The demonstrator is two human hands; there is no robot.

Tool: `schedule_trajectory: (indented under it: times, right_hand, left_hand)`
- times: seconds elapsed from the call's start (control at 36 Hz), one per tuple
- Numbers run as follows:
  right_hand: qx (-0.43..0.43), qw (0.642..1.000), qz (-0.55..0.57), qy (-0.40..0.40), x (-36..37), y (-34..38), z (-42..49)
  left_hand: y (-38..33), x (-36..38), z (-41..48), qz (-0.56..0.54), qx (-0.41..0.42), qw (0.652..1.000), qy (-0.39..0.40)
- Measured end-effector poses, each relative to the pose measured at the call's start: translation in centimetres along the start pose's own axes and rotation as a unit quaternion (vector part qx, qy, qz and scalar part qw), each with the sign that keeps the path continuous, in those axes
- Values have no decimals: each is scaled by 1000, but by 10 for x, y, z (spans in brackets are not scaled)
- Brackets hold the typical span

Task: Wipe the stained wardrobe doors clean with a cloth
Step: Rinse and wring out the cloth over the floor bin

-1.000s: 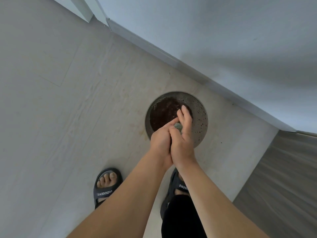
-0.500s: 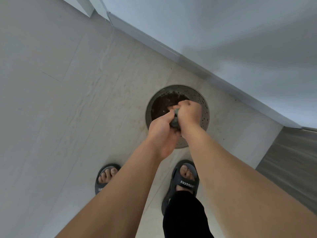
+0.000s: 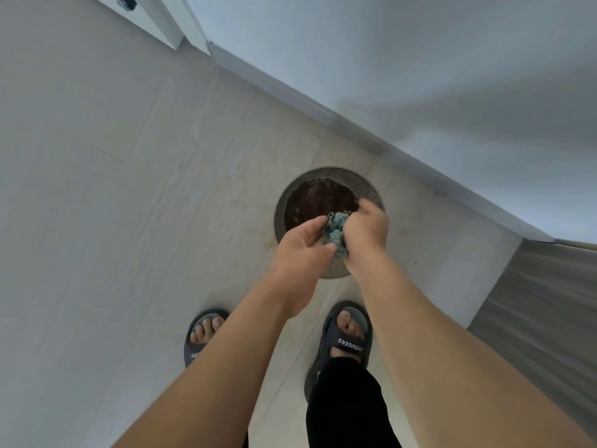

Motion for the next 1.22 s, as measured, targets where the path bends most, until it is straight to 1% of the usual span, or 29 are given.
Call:
schedule_trajectory:
  times: [0.06, 0.11, 0.17, 0.22, 0.31, 0.36, 0.42, 0.44, 0.5, 0.53, 0.58, 0.69, 0.75, 0.81, 0.83, 0.92, 0.97, 1.11, 1.22]
  right_hand:
    - [47, 997, 47, 45, 4, -5, -5]
    - [83, 988, 72, 109, 13, -9, -14]
    - [117, 976, 82, 162, 23, -12, -27]
    - [138, 969, 70, 193, 28, -15, -37]
    - [143, 959, 39, 242, 34, -17, -46]
    - [114, 962, 6, 247, 30, -13, -48]
    - [61, 974, -29, 217, 21, -6, -43]
    - [36, 979, -32, 196, 15, -2, -39]
    - [13, 986, -4, 164, 2, 6, -33]
    - [20, 988, 22, 155, -3, 7, -30]
    - [38, 984, 80, 152, -10, 8, -25]
    - [47, 964, 164, 204, -5, 15, -27]
    - [56, 949, 205, 232, 2, 21, -31]
    - [60, 942, 220, 247, 8, 24, -32]
    - [57, 942, 217, 248, 10, 23, -31]
    - [47, 952, 197, 230, 16, 15, -22]
    - [51, 960, 180, 210, 20, 5, -13]
    - [71, 977, 106, 170, 37, -30, 17]
    - [47, 989, 17, 136, 51, -45, 39]
  left_hand:
    - [-4, -3, -1, 89, 36, 995, -8]
    - [-12, -8, 0, 181, 71, 980, -42]
    - [-21, -13, 5, 269, 103, 954, -84]
    - [-26, -13, 10, 348, 119, 923, -118]
    - [-29, -14, 18, 425, 155, 875, -176]
    - [-29, -17, 19, 481, 149, 843, -188]
    - [-30, -19, 18, 507, 153, 832, -164]
    - [-32, -22, 14, 508, 173, 829, -157]
    - [-36, -24, 6, 503, 217, 823, -147]
    - [-37, -26, 2, 498, 233, 822, -150]
    - [-35, -34, 0, 482, 231, 828, -170]
    - [-24, -50, 7, 354, 170, 898, -198]
    - [-26, -56, 13, 324, 146, 904, -238]
    - [-26, -59, 22, 287, 113, 913, -265]
    - [-22, -61, 28, 251, 93, 926, -266]
    - [-4, -61, 44, 128, 18, 963, -235]
    - [5, -59, 48, 111, 0, 969, -220]
    - [14, -59, 55, 130, 58, 964, -225]
    - [16, -61, 59, 145, 92, 961, -216]
Point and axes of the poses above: each hand's wrist, its own z-axis towards the middle knuckle, its own x-axis out of the palm, y = z × x, the point moved 8 cm from there along z, towards the middle knuckle, and after that the axes turned 15 degrees about z, right-handed, at the moved point
